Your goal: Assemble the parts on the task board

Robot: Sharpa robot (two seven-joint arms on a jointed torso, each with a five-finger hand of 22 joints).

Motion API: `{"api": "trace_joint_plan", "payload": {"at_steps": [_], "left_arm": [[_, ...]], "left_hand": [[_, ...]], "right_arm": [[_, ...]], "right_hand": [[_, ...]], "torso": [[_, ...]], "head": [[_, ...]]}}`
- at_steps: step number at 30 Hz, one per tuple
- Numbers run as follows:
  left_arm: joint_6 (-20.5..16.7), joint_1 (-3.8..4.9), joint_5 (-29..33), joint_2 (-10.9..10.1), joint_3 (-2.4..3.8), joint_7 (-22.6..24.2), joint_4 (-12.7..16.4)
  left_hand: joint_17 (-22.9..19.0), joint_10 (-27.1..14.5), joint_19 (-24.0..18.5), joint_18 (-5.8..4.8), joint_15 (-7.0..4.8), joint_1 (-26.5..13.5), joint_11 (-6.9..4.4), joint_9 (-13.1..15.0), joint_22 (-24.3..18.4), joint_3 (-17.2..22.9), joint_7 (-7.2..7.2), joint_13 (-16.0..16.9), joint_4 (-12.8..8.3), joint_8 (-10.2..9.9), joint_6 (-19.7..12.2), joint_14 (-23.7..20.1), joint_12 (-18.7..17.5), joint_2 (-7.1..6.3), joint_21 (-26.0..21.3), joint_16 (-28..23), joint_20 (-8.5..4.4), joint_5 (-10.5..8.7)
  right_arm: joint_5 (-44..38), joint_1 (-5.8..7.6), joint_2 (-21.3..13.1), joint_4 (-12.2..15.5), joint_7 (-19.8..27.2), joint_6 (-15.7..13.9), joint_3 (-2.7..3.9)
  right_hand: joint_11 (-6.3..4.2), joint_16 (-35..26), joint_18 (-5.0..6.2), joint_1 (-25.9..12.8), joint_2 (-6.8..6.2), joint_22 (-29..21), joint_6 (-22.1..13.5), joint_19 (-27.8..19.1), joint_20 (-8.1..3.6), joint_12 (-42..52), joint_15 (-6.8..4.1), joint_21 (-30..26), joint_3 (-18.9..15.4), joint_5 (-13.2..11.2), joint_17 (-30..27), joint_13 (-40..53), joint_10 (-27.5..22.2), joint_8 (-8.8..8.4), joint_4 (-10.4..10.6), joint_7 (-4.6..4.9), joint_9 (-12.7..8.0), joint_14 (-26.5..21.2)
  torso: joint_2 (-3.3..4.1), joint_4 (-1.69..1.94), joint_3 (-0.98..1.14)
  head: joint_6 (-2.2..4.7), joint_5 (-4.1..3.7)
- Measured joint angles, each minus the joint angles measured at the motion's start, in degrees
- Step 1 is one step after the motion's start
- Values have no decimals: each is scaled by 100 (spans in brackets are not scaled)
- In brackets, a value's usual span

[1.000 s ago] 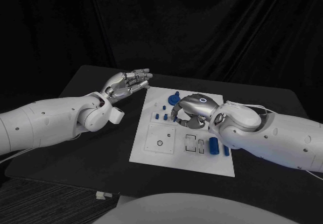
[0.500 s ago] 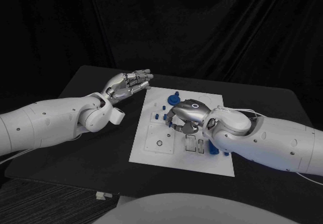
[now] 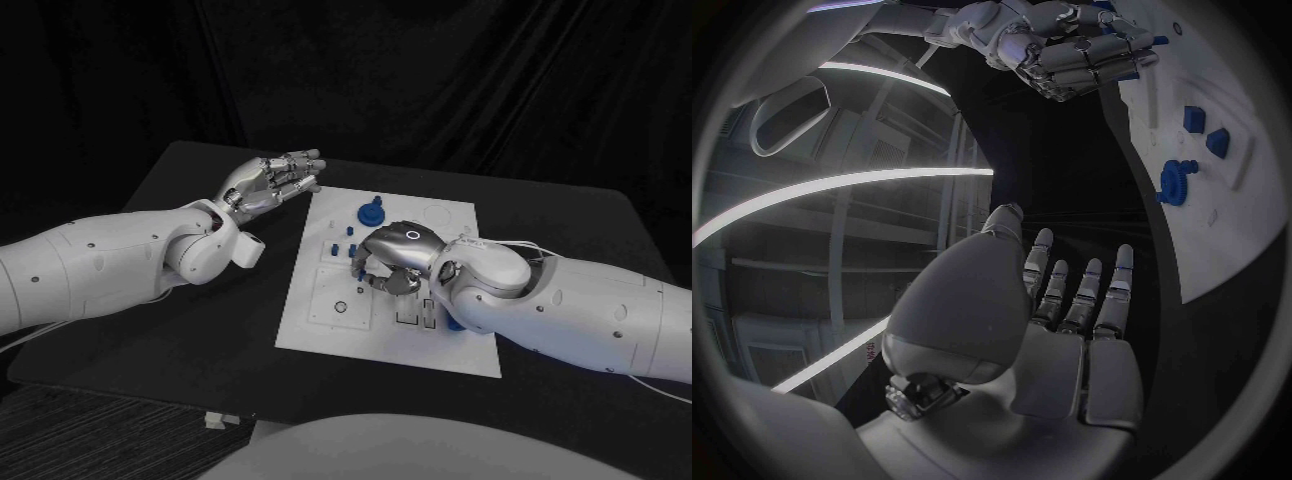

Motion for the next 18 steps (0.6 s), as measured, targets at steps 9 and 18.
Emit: {"api": "trace_joint_plan", "payload": {"at_steps": [9,18], "left_arm": [[20,-19,0,-12,0,0,-10],[39,-33,0,-4,0,0,-17]], "left_hand": [[0,-11,0,0,0,0,11,0,-2,0,0,0,0,0,0,0,0,0,0,0,0,0],[0,-9,0,0,0,30,9,0,-3,0,1,0,0,0,-1,0,0,30,0,0,0,0]], "right_arm": [[-7,-74,28,-19,-12,15,0],[-9,-106,30,-19,-20,41,0]], "right_hand": [[0,0,0,0,0,0,0,0,0,0,0,0,0,0,0,0,0,0,0,0,0,0],[0,0,0,0,0,0,0,0,0,0,0,0,0,0,0,0,0,0,0,0,0,0]], "torso": [[-1,0,-1],[-1,-1,-1]], "head": [[0,6],[0,12]]}}
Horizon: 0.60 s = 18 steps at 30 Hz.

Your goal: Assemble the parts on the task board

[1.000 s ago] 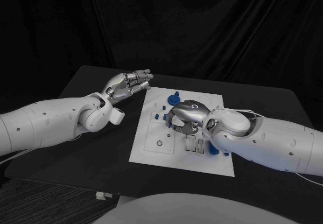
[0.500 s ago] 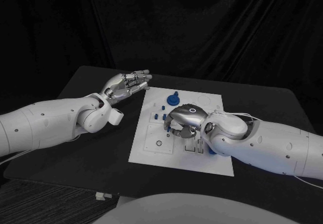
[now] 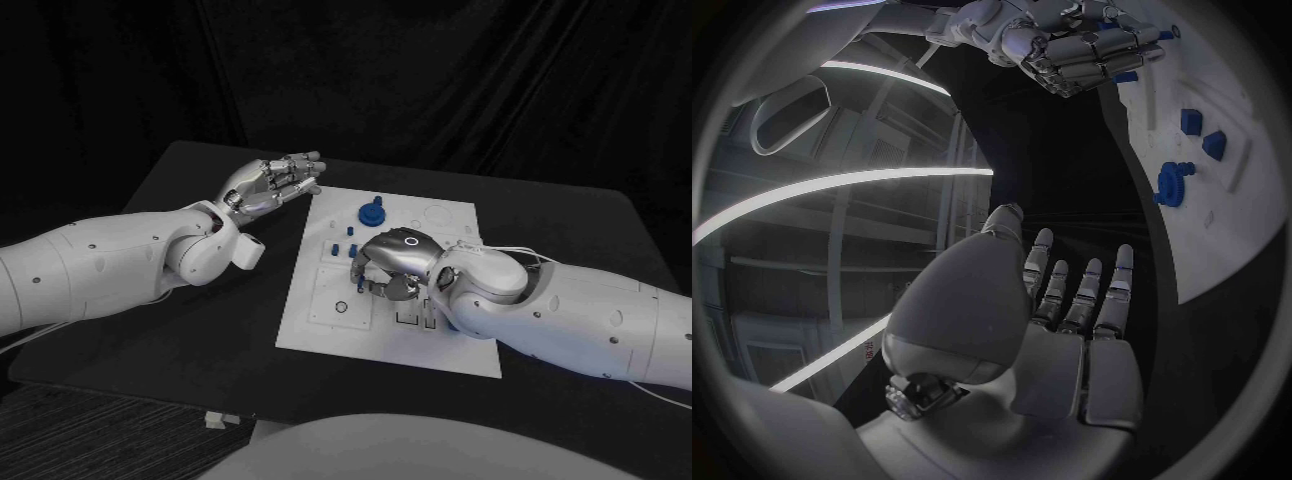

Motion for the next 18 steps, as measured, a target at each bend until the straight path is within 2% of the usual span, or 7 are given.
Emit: {"api": "trace_joint_plan", "payload": {"at_steps": [14,15,18], "left_arm": [[30,-8,0,8,0,0,-5],[33,-9,0,9,0,0,-5],[42,-10,0,14,0,0,-6]], "left_hand": [[0,0,-1,0,0,0,0,0,-1,0,2,0,0,0,-2,0,0,0,0,0,1,0],[0,0,-1,0,0,0,0,0,-2,0,47,0,0,0,-49,0,0,0,0,0,1,0],[0,0,-1,0,0,0,0,0,-1,0,49,0,0,0,-50,0,0,0,0,0,1,0]], "right_arm": [[-3,-43,11,-31,-23,72,1],[-3,-46,12,-34,-24,78,1],[-3,-56,13,-38,-29,97,1]], "right_hand": [[0,0,0,0,0,0,0,-1,0,0,0,0,0,0,-1,0,0,0,0,0,0,0],[0,0,0,0,0,0,0,-1,0,0,0,0,0,0,-1,0,0,0,0,0,0,0],[0,0,0,0,0,0,0,-1,0,0,0,0,0,0,-1,0,0,0,0,0,0,0]], "torso": [[-1,-2,-1],[-1,-2,-1],[-1,-2,-1]], "head": [[0,-23],[0,-23],[0,-25]]}}
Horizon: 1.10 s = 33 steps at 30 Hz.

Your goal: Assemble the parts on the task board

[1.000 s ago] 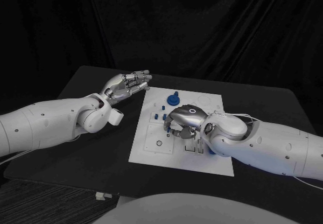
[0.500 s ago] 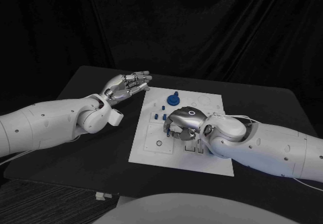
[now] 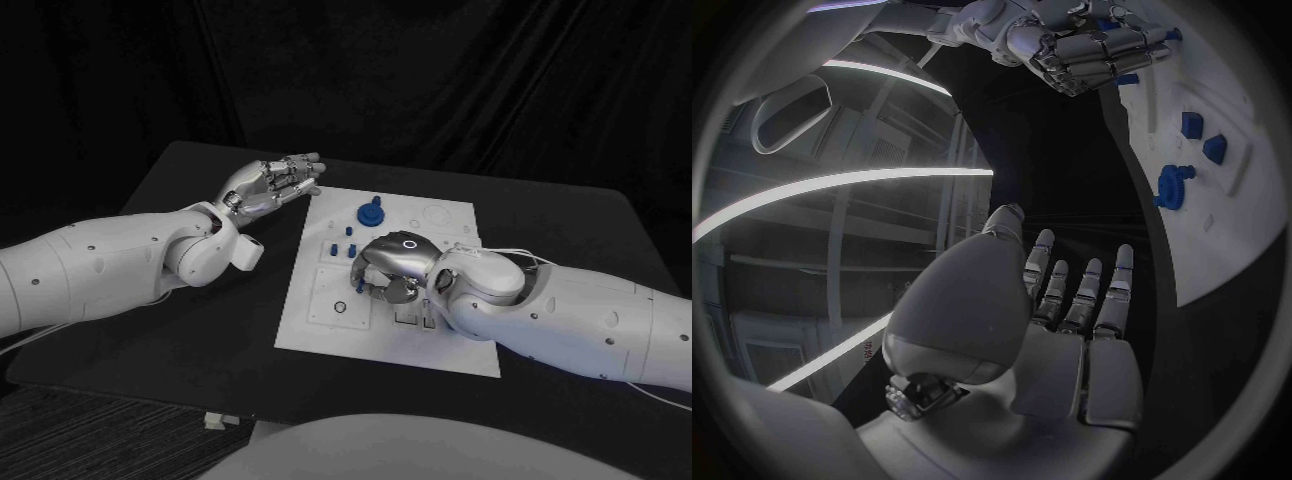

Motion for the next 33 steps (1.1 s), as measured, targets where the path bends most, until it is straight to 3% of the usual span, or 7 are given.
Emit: {"api": "trace_joint_plan", "payload": {"at_steps": [20,23,26,28,30,32,33], "left_arm": [[59,-12,0,10,0,0,-7],[65,-14,0,10,0,0,-10],[73,-16,0,11,0,0,-14],[78,-17,0,11,0,0,-16],[82,-18,0,11,0,0,-19],[85,-19,0,11,0,0,-21],[87,-20,0,12,0,0,-24]], "left_hand": [[0,-26,-1,0,20,30,32,1,-3,0,30,0,0,1,256,19,0,30,0,0,0,0],[0,-26,-1,0,20,30,32,1,-4,0,31,0,0,0,256,19,0,30,0,0,0,0],[0,-26,-1,0,20,30,32,1,-4,0,31,0,0,1,257,20,0,30,0,0,0,0],[0,-26,-1,0,20,30,32,1,-4,0,31,0,0,1,257,20,0,30,0,0,0,0],[0,-26,-1,0,20,30,32,2,-3,0,31,0,0,1,257,20,0,30,0,0,0,0],[0,-25,-1,0,20,30,33,1,-4,0,31,0,0,1,257,20,0,30,0,0,0,0],[0,-24,-1,0,20,30,33,1,-4,0,31,0,0,1,257,20,0,30,0,0,0,0]], "right_arm": [[-1,-54,44,-63,-16,73,9],[-1,-65,47,-70,-16,88,10],[-1,-74,50,-75,-17,107,9],[-1,-76,52,-78,-17,121,9],[-1,-77,52,-83,-21,143,7],[-1,-84,51,-88,-26,172,3],[-1,-88,50,-89,-29,190,1]], "right_hand": [[0,-4,1,0,0,0,-29,-21,-19,0,-48,-1,0,1,-39,0,0,-1,0,28,0,-51],[0,-5,0,0,0,0,-72,-83,2,0,-47,-6,0,-1,-77,0,0,-109,-1,71,-1,-51],[3,-6,1,-1,0,0,-156,-136,32,1,13,-7,8,-271,-101,2,0,-271,-9,151,-7,-112],[3,-71,1,-2,0,0,-298,-189,78,1,13,-62,63,-403,-133,2,-1,-351,-63,111,-12,-112],[2,-71,1,-146,-143,0,-487,-254,111,2,77,-129,63,-484,-168,53,-6,-491,-62,78,-54,-176],[56,-71,1,-153,-149,0,-737,-256,113,1,74,-223,62,-652,-196,53,-63,-604,-62,-17,-98,-173],[52,-72,2,-153,-149,0,-758,-256,114,1,75,-251,62,-709,-210,53,-120,-617,-62,-2,-99,-173]], "torso": [[1,0,0],[1,0,-1],[1,0,-1],[1,0,-1],[1,0,-1],[1,0,0],[1,0,0]], "head": [[0,-1],[0,3],[0,4],[0,4],[0,1],[0,-1],[0,-3]]}}
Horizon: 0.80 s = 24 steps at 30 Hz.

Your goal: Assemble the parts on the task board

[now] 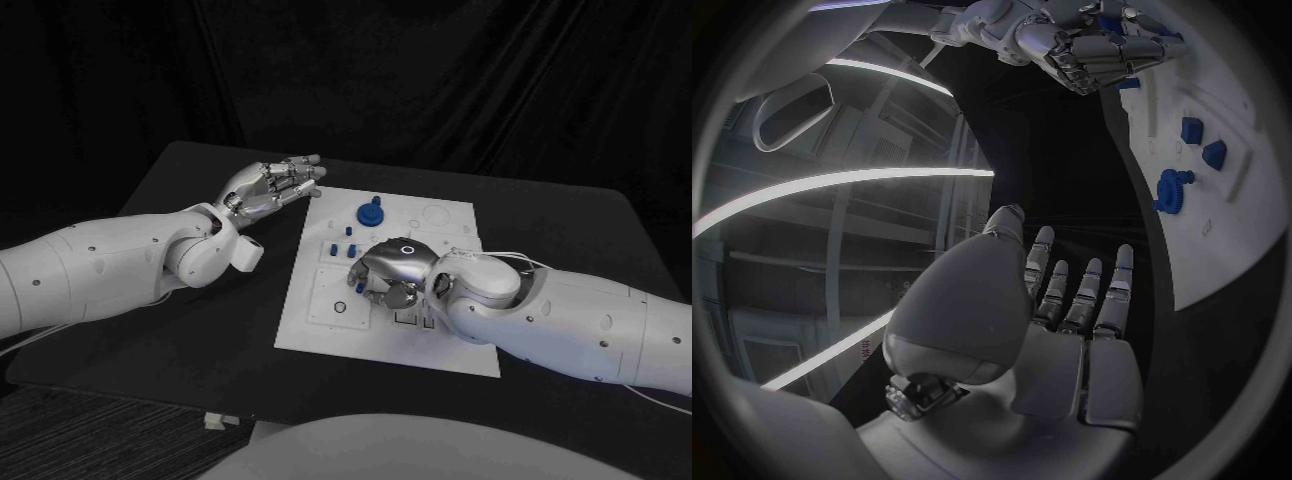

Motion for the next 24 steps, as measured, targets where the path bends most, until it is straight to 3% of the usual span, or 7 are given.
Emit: {"api": "trace_joint_plan", "payload": {"at_steps": [9,12,13,15,18,23,24], "left_arm": [[11,-6,0,5,0,0,-15],[11,-8,0,3,0,0,-18],[11,-9,0,0,0,0,-18],[11,-9,0,-8,0,1,-17],[11,-10,1,-25,0,1,-14],[6,-11,1,-48,0,1,0],[4,-11,1,-51,0,1,3]], "left_hand": [[0,5,-94,0,0,0,6,0,-276,0,2,0,0,0,-5,-2,0,0,-2,-1,-8,0],[-1,-23,-328,0,-31,-1,-17,-1,-639,0,24,-2,0,0,-185,-34,-6,1,-5,-141,18,-1],[-2,-89,-431,0,-50,-3,-23,-1,-751,0,8,-15,0,-1,-240,-123,-8,2,-5,-217,-7,-1],[-8,-145,-647,1,-143,-35,-64,-2,-910,-2,-33,-24,-1,-1,-367,-369,-158,21,-68,-391,-27,-16],[-23,-171,-729,0,-207,-224,-90,-36,-1047,-57,-61,-26,-53,-1,-517,-433,-168,154,-69,-544,-10,-144],[-57,-220,-821,5,-268,-654,-140,-176,-1154,-365,-231,-30,-45,-110,-1624,-495,-344,203,-69,-677,-82,-557],[-59,-220,-872,8,-268,-703,-138,-212,-1196,-366,-402,-34,-45,-136,-1937,-497,-429,225,-69,-739,-110,-609]], "right_arm": [[-1,0,-73,39,-33,70,6],[-1,0,-148,79,-46,67,4],[-1,0,-192,106,-51,57,3],[-1,6,-272,157,-57,25,-1],[-2,54,-424,245,-59,-76,-6],[110,290,-746,401,-30,-436,-2],[163,338,-801,429,-25,-500,-2]], "right_hand": [[138,-156,2,-217,7,0,-500,-275,87,-1,60,-647,-264,-670,-288,62,-822,-303,259,-263,-178,-210],[173,-227,2,-217,7,0,-594,-438,72,2,80,-853,-732,-801,-364,62,-1366,-315,376,-287,-241,-347],[194,-227,3,-216,6,0,-670,-483,114,6,80,-1019,-1003,-938,-436,62,-1541,-375,658,-359,-289,-419],[214,-228,4,-115,-95,0,-738,-482,112,189,82,-1235,-1322,-1022,-483,65,-1779,-399,886,-368,-315,-433],[252,-228,4,81,-291,0,-760,-520,132,362,137,-1339,-1631,-1109,-540,65,-2117,-399,1563,-350,-380,-539],[236,-227,4,-23,-464,0,-795,-510,143,425,128,-1339,-1669,-1336,-539,63,-2200,-398,1604,-383,-404,-549],[238,-227,4,-80,-521,0,-798,-510,143,449,128,-1339,-1669,-1382,-539,62,-2202,-399,1604,-386,-407,-549]], "torso": [[-1,0,1],[-2,0,1],[-2,0,1],[-2,0,1],[-3,-1,1],[-3,-1,1],[-3,-1,2]], "head": [[0,0],[0,14],[0,19],[0,32],[0,41],[0,46],[0,46]]}}
